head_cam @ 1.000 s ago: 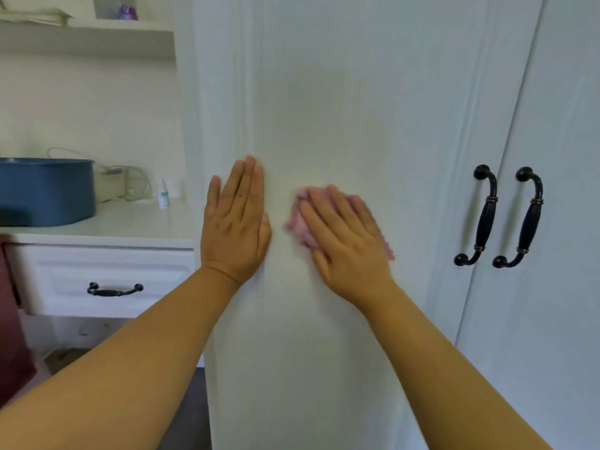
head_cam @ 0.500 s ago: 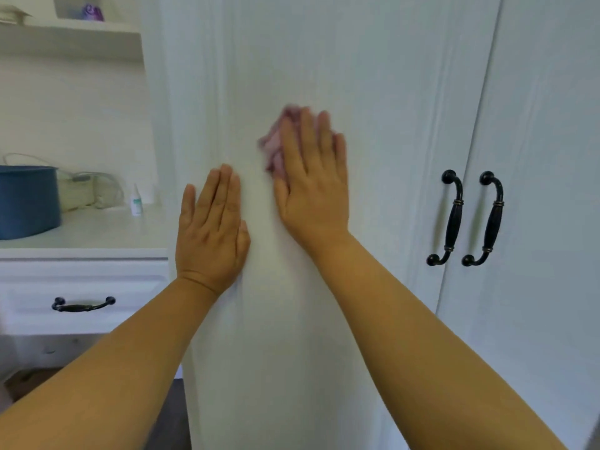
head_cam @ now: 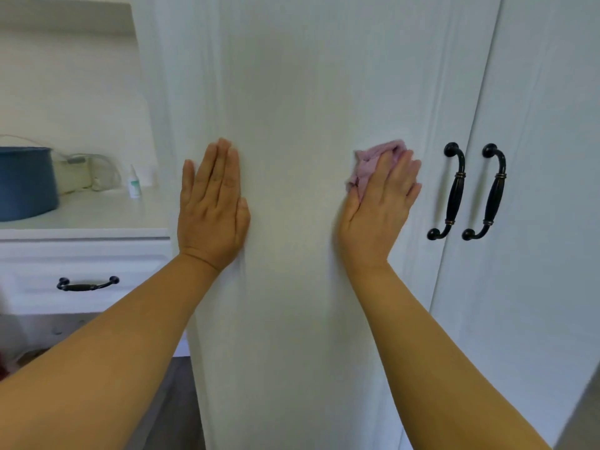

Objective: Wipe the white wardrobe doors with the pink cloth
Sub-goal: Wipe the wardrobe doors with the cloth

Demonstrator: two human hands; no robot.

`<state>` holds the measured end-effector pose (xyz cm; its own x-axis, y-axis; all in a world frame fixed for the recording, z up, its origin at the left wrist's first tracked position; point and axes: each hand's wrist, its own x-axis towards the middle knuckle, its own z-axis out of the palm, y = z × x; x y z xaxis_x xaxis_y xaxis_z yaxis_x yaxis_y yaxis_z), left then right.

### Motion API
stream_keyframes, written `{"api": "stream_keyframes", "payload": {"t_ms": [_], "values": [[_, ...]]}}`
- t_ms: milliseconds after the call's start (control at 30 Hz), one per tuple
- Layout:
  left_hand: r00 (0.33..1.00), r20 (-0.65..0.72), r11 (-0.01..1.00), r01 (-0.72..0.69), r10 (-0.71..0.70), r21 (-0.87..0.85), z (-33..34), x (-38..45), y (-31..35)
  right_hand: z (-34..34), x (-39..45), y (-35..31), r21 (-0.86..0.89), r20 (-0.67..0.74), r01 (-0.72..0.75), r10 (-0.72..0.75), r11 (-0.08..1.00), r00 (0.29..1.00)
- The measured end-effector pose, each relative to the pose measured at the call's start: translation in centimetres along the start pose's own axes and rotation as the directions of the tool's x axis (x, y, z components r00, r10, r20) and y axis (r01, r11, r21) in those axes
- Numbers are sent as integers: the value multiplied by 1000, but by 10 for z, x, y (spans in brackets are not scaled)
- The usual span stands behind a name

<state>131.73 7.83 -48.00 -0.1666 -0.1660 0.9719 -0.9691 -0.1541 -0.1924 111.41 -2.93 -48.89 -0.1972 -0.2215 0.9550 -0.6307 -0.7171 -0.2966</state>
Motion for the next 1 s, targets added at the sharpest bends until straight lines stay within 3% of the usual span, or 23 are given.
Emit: {"api": "stream_keyframes", "payload": {"t_ms": [67, 167, 300, 367, 400, 500, 567, 733, 800, 900, 1000], "values": [[1000, -29, 997, 7, -9, -76, -2, 1, 0, 11, -12, -35, 42, 30, 169, -170, 985, 985], [998, -39, 982, 30, -38, -189, -8, 0, -3, 27, -62, -78, 161, 141, 415, -437, 896, 888], [998, 17, 992, 58, -56, -113, -11, -42, 1, 24, -110, -61, 215, 224, 571, -609, 792, 761], [998, 59, 997, 26, -21, -74, -8, -69, 8, 12, -112, -27, 156, 223, 585, -605, 796, 764], [997, 76, 998, 2, 4, -70, -5, -79, 14, 4, -111, -5, 105, 232, 546, -554, 831, 799], [998, 68, 997, -15, 21, -79, 5, -92, 24, -28, -107, 74, -52, 221, 306, -288, 951, 932], [999, 46, 998, 0, 3, -59, 10, -93, 26, -44, -107, 103, -70, 220, 197, -177, 978, 959], [1000, 22, 999, -7, 6, 37, 18, -94, 28, -22, -105, 56, 121, 113, -47, 33, 992, 993], [1000, 26, 999, -5, 4, 46, 20, -95, 29, -10, -104, 19, 164, 95, -6, -9, 986, 995], [1000, 5, 997, 23, -24, 70, 22, -94, 29, 9, -124, -35, 245, 160, 247, -290, 938, 943], [999, 48, 998, 7, -4, -55, 11, -94, 29, 11, -146, -48, 306, 225, 330, -405, 893, 886]]}}
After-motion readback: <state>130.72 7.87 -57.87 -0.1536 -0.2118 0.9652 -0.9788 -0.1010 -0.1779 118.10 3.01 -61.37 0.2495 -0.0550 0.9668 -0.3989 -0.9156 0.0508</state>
